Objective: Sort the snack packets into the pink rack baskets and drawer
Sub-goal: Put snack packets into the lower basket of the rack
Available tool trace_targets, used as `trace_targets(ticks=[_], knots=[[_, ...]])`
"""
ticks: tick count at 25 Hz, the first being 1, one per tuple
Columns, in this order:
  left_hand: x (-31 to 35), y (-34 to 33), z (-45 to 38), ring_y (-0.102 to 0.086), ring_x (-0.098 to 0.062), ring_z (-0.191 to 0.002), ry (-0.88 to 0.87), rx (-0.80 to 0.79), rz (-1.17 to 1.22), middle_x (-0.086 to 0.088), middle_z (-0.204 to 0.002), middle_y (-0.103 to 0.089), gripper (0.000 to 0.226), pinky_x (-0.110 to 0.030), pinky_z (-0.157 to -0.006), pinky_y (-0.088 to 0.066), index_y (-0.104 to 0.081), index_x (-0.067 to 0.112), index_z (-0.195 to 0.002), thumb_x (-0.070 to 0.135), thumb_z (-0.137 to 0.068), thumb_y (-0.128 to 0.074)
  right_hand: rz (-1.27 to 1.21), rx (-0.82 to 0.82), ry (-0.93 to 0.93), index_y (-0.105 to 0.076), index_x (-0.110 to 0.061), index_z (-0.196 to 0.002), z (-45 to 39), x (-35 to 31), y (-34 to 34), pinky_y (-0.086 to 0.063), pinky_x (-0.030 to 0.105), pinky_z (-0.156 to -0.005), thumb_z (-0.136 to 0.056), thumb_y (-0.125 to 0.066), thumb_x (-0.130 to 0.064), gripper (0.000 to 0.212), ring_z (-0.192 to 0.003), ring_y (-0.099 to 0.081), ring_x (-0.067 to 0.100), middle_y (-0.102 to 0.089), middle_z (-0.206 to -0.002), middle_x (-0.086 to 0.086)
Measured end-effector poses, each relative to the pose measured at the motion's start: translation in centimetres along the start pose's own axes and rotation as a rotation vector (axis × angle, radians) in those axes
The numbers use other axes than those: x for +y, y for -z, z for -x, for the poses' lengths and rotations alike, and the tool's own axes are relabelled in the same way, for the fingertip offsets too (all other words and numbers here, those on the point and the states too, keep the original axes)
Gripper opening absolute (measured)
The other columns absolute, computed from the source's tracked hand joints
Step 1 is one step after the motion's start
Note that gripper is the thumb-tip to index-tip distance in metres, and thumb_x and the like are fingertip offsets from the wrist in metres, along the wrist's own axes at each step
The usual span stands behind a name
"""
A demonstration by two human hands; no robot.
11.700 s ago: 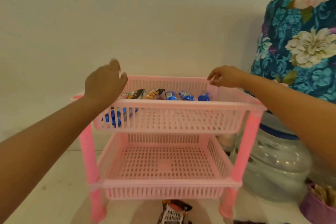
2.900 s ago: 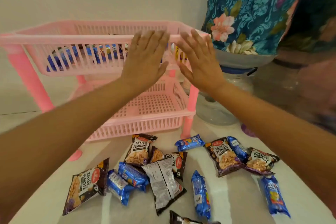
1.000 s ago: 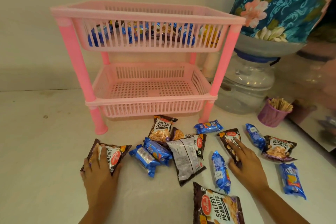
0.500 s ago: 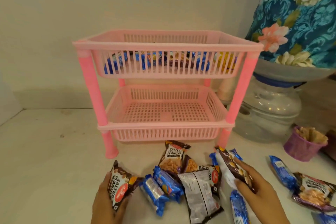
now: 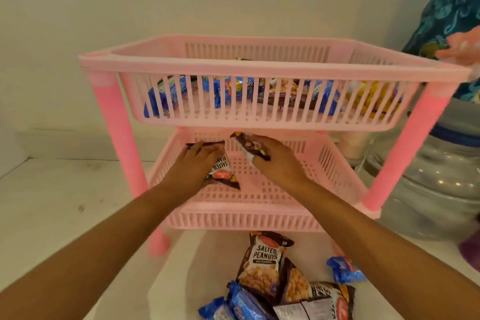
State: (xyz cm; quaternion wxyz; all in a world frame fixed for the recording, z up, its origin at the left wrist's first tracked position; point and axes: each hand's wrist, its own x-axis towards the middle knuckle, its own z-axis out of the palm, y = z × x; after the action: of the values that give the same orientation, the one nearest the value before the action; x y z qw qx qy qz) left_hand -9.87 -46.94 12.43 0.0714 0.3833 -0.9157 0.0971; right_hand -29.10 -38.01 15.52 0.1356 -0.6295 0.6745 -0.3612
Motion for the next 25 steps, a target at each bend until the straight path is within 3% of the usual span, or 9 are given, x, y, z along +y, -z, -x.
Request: trace_targets(ticks=[2, 4, 8, 10, 13, 16, 19, 22, 25], knots=[[-1.6, -2.1, -2.3, -0.016, -0.026, -0.142, -0.102, -0.138, -0.128, 0.001, -0.154, -0.022, 0.075, -0.045, -0.114, -0.021, -0.018, 0.023, -0.144, 0.044, -0.083, -0.057, 0.236, -0.131, -0.021, -0.049, -0.022, -0.132, -3.4, 1.2, -2.4, -0.046, 0.034, -0.09, -0.088, -0.055, -0.021, 0.044, -0.118, -0.052, 0.029, -0.052, -0.136, 0.007], [-2.4, -3.9, -4.0, -0.014, -0.023, -0.143, -0.118, -0.153, -0.199, 0.002, -0.155, -0.019, 0.074, -0.044, -0.114, -0.019, -0.014, 0.023, -0.145, 0.039, -0.086, -0.056, 0.291, -0.143, -0.061, -0.054, -0.021, -0.126, -6.2, 1.8, -4.1, -0.049, 0.037, -0.083, -0.087, -0.055, -0.021, 0.04, -0.108, -0.057, 0.032, -0.059, -0.126, 0.01], [-2.9, -5.6, -4.9, -0.003, -0.025, -0.145, 0.043, -0.157, -0.182, -0.001, -0.158, -0.006, 0.072, -0.046, -0.116, -0.013, -0.007, 0.025, -0.146, 0.013, -0.089, -0.05, 0.244, -0.092, -0.062, -0.056, -0.017, -0.123, -8.7, 2.7, -7.6, -0.046, 0.04, -0.094, -0.086, -0.057, -0.03, 0.04, -0.116, -0.052, 0.032, -0.056, -0.126, 0.01], [-2.8, -6.0, -4.5, -0.005, -0.025, -0.145, 0.055, -0.247, -0.065, -0.003, -0.158, -0.004, 0.081, -0.045, -0.115, -0.02, -0.004, 0.024, -0.146, 0.024, -0.087, -0.058, 0.279, -0.202, -0.02, -0.049, -0.015, -0.129, -8.5, 3.4, -9.4, -0.04, 0.042, -0.098, -0.088, -0.054, -0.042, 0.049, -0.122, -0.047, 0.032, -0.051, -0.133, 0.009], [-2.2, -6.3, -4.3, 0.002, -0.026, -0.145, 0.06, -0.397, 0.05, -0.003, -0.158, 0.005, 0.088, -0.048, -0.115, -0.021, 0.007, 0.019, -0.146, 0.047, -0.087, -0.051, 0.43, -0.429, -0.094, -0.018, -0.018, -0.147, -8.4, 4.7, -10.2, -0.014, 0.054, -0.112, -0.09, -0.035, -0.058, 0.072, -0.142, -0.014, 0.035, -0.016, -0.157, 0.006], [-2.1, -7.1, -4.6, 0.009, -0.025, -0.144, 0.113, -0.472, 0.043, -0.001, -0.157, 0.013, 0.088, -0.052, -0.114, -0.017, 0.014, 0.021, -0.145, 0.06, -0.086, -0.039, 0.57, -0.564, -0.118, 0.004, -0.02, -0.149, -8.4, 5.8, -10.3, 0.002, 0.052, -0.114, -0.088, -0.026, -0.066, 0.082, -0.144, 0.011, 0.032, 0.011, -0.158, 0.0], [-2.4, -7.0, -4.6, 0.008, -0.025, -0.145, 0.154, -0.482, -0.019, 0.0, -0.157, 0.013, 0.085, -0.055, -0.114, -0.013, 0.014, 0.024, -0.144, 0.064, -0.086, -0.033, 0.562, -0.621, -0.119, 0.008, -0.02, -0.148, -8.4, 5.6, -10.4, 0.004, 0.052, -0.114, -0.086, -0.026, -0.068, 0.085, -0.143, 0.016, 0.031, 0.017, -0.157, 0.0], [-2.2, -5.0, -4.1, 0.007, -0.026, -0.145, 0.189, -0.459, 0.007, -0.003, -0.157, 0.014, 0.079, -0.054, -0.115, -0.007, 0.009, 0.024, -0.146, 0.059, -0.089, -0.033, 0.425, -0.56, -0.151, 0.0, -0.023, -0.149, -7.5, 4.0, -8.2, 0.002, 0.056, -0.113, -0.091, -0.028, -0.059, 0.074, -0.144, 0.012, 0.032, 0.01, -0.158, 0.002], [-0.2, -1.7, -2.7, -0.001, -0.026, -0.145, 0.179, -0.253, 0.102, -0.008, -0.158, 0.006, 0.069, -0.052, -0.114, -0.011, -0.002, 0.017, -0.147, 0.044, -0.093, -0.037, 0.32, -0.439, -0.084, -0.009, -0.026, -0.148, -4.3, 1.6, -4.0, 0.002, 0.052, -0.114, -0.094, -0.039, -0.047, 0.066, -0.145, 0.01, 0.03, 0.008, -0.159, 0.002]])
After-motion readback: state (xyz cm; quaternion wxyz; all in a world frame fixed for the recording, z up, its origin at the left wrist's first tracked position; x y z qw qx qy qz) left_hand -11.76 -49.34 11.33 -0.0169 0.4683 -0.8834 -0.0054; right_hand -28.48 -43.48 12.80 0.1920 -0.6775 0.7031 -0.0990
